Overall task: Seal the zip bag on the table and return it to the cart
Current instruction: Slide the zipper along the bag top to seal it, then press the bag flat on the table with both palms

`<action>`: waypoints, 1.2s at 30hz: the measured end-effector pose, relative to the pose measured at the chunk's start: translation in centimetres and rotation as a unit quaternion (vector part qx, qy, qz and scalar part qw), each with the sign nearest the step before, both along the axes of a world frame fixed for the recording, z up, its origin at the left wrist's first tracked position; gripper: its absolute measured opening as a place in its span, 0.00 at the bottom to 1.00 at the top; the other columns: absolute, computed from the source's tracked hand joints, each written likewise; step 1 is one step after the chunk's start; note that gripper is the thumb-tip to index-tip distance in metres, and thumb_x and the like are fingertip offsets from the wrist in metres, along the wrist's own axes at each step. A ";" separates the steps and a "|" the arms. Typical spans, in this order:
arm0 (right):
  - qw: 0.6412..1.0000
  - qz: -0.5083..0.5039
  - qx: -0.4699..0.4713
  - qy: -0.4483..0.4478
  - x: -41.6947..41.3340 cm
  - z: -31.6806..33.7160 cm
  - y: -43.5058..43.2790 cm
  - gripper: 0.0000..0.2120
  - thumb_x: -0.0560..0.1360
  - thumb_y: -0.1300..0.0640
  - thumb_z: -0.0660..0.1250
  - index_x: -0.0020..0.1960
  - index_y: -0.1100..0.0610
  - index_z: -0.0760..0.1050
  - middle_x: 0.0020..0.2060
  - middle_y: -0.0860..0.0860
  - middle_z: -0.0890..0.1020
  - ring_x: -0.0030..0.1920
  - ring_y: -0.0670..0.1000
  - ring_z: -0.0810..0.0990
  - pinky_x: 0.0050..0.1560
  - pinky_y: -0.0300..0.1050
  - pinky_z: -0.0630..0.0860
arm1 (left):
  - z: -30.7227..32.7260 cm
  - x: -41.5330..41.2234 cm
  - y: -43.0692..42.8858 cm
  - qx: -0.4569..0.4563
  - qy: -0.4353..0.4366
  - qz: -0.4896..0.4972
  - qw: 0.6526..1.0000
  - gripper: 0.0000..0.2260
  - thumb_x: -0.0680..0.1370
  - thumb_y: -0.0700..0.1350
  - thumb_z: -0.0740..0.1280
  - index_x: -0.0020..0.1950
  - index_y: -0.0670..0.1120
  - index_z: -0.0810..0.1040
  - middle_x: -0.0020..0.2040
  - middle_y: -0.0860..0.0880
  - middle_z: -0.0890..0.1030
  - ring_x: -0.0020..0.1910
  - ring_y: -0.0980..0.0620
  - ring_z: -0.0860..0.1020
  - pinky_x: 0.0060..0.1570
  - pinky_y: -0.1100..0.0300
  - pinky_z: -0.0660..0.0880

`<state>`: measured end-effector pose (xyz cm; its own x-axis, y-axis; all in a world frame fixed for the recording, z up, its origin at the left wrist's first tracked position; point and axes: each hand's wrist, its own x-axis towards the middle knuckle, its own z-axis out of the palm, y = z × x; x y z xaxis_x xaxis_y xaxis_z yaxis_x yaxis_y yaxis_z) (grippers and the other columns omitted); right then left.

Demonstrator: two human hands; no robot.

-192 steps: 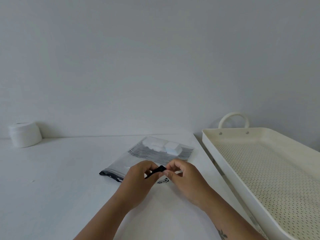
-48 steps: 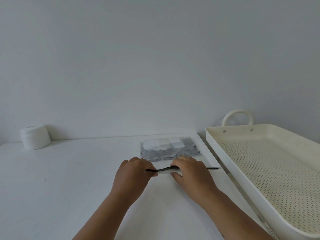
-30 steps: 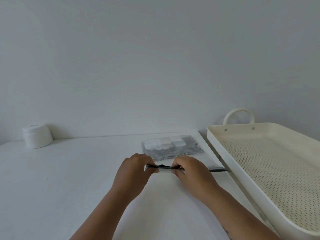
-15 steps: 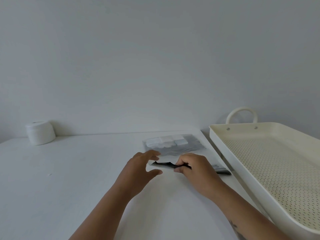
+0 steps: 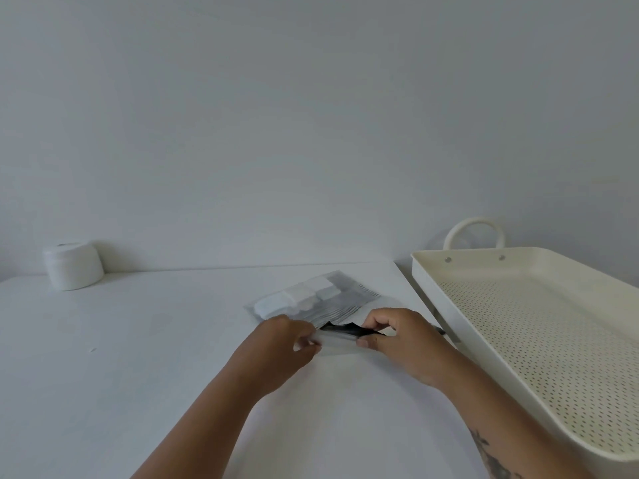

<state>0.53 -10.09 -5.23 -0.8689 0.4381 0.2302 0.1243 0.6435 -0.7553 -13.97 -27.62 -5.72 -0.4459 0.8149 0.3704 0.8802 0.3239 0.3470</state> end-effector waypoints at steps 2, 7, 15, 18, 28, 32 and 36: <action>0.999 0.009 -0.002 -0.032 0.4 0.2 0.4 0.04 0.72 0.53 0.73 0.39 0.47 0.80 0.41 0.45 0.84 0.41 0.42 0.78 0.41 0.38 0.70 | 0.2 0.2 0.0 -0.018 -0.015 -0.013 1.000 0.14 0.75 0.51 0.68 0.31 0.59 0.69 0.36 0.57 0.79 0.37 0.58 0.74 0.41 0.57 0.75; 0.987 0.044 -0.153 -0.026 1.4 1.4 0.9 0.23 0.66 0.29 0.66 0.47 0.46 0.84 0.47 0.45 0.87 0.49 0.45 0.84 0.54 0.43 0.72 | 0.4 0.9 -0.3 -0.040 -0.163 -0.042 0.985 0.24 0.60 0.76 0.67 0.40 0.58 0.82 0.38 0.62 0.82 0.40 0.66 0.78 0.41 0.71 0.71; 0.995 -0.081 0.047 0.017 -1.0 -1.1 -0.7 0.17 0.74 0.39 0.61 0.58 0.44 0.78 0.57 0.39 0.81 0.61 0.43 0.76 0.61 0.44 0.72 | -1.5 -0.1 1.2 -0.026 -0.002 0.046 0.999 0.20 0.78 0.65 0.53 0.65 0.59 0.73 0.68 0.59 0.74 0.69 0.52 0.64 0.69 0.51 0.62; 0.985 -0.063 0.134 -0.085 -2.0 -2.4 -1.8 0.30 0.76 0.37 0.57 0.75 0.46 0.59 0.75 0.47 0.64 0.75 0.51 0.59 0.74 0.52 0.59 | -2.7 -0.8 1.5 -0.118 -0.025 0.085 0.989 0.28 0.77 0.65 0.55 0.76 0.62 0.55 0.78 0.59 0.56 0.78 0.51 0.47 0.73 0.49 0.45; 0.949 -0.053 0.214 -0.226 -1.9 -2.5 -1.0 0.34 0.77 0.34 0.49 0.76 0.54 0.57 0.77 0.49 0.60 0.77 0.53 0.54 0.76 0.59 0.47 | -1.0 1.6 1.3 -0.215 0.040 0.102 0.971 0.28 0.73 0.71 0.46 0.62 0.59 0.72 0.61 0.56 0.75 0.63 0.48 0.64 0.59 0.48 0.57; 0.947 -0.105 0.227 -0.204 -1.2 -1.3 -0.4 0.22 0.78 0.38 0.51 0.55 0.52 0.75 0.58 0.50 0.78 0.58 0.54 0.76 0.70 0.58 0.62 | 0.1 4.1 1.2 -0.147 0.084 0.084 0.982 0.27 0.74 0.68 0.39 0.41 0.53 0.70 0.40 0.56 0.75 0.52 0.50 0.69 0.55 0.49 0.62; 0.947 -0.136 0.261 -0.131 -1.0 -1.3 -0.8 0.16 0.79 0.45 0.55 0.60 0.51 0.75 0.59 0.49 0.78 0.56 0.54 0.77 0.60 0.51 0.70 | -0.2 3.9 2.2 -0.072 0.123 0.131 0.981 0.16 0.81 0.53 0.48 0.56 0.54 0.75 0.60 0.53 0.77 0.66 0.46 0.67 0.62 0.50 0.63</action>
